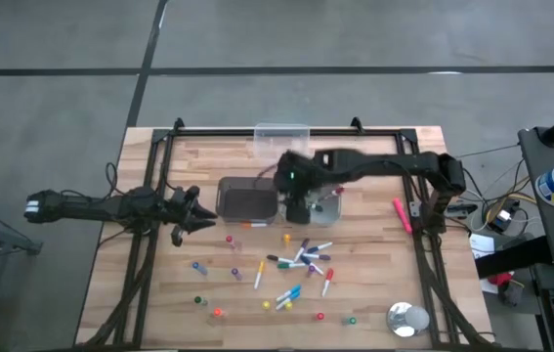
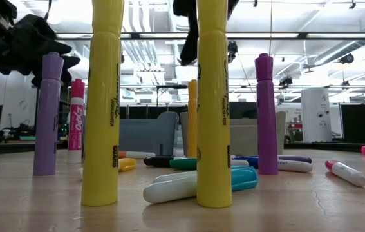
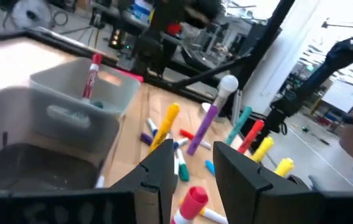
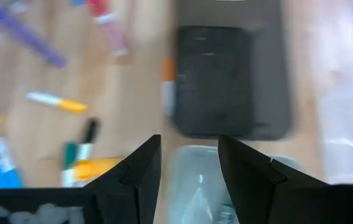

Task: Pick & Place Markers
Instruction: Put the large pink marker pen into the white bin

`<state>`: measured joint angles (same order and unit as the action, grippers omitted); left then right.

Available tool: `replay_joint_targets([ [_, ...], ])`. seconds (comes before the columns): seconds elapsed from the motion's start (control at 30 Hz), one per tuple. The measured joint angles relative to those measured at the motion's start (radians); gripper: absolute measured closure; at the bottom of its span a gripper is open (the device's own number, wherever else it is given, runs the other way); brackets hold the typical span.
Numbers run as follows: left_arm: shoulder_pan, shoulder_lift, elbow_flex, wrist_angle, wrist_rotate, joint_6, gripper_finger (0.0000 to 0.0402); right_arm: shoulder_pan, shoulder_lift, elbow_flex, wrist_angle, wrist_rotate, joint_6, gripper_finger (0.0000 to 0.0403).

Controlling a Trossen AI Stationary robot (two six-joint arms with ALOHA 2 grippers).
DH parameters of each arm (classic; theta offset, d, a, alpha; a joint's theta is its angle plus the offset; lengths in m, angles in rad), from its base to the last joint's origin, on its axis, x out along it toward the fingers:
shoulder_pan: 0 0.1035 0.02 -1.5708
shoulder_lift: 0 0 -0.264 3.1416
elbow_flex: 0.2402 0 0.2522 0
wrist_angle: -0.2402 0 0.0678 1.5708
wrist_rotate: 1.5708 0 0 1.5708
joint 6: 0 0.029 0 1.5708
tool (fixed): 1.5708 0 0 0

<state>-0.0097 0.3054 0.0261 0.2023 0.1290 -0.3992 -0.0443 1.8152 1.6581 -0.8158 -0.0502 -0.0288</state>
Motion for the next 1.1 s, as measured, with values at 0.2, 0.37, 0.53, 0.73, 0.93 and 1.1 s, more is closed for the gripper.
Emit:
replay_joint_targets([
  [0.2, -0.007, 0.0, 0.0, 0.071, 0.026, 0.009, 0.0296, 0.175, 0.001, -0.051, 0.052, 0.046, 0.055, 0.0249],
  [0.37, -0.014, 0.0, 0.0, 0.074, 0.028, 0.012, 0.0297, 0.317, 0.002, -0.071, 0.004, 0.287, 0.074, 0.0257],
  [0.53, -0.014, 0.0, 0.0, 0.078, 0.027, 0.013, 0.0297, 0.371, 0.0, -0.071, 0.004, 0.369, 0.114, 0.0258],
  [0.73, -0.014, 0.002, 0.0, 0.078, 0.026, 0.013, 0.0297, 0.308, 0.0, -0.097, -0.003, 0.34, 0.237, 0.0213],
  [0.93, -0.014, 0.005, 0.0, 0.075, 0.026, 0.012, 0.0297, 0.214, 0.002, -0.163, 0.049, 0.206, 0.264, 0.0165],
  [1.1, -0.014, 0.005, -0.012, 0.075, 0.026, 0.024, 0.0297, 0.205, 0.002, -0.216, 0.104, 0.176, 0.252, 0.0148],
])
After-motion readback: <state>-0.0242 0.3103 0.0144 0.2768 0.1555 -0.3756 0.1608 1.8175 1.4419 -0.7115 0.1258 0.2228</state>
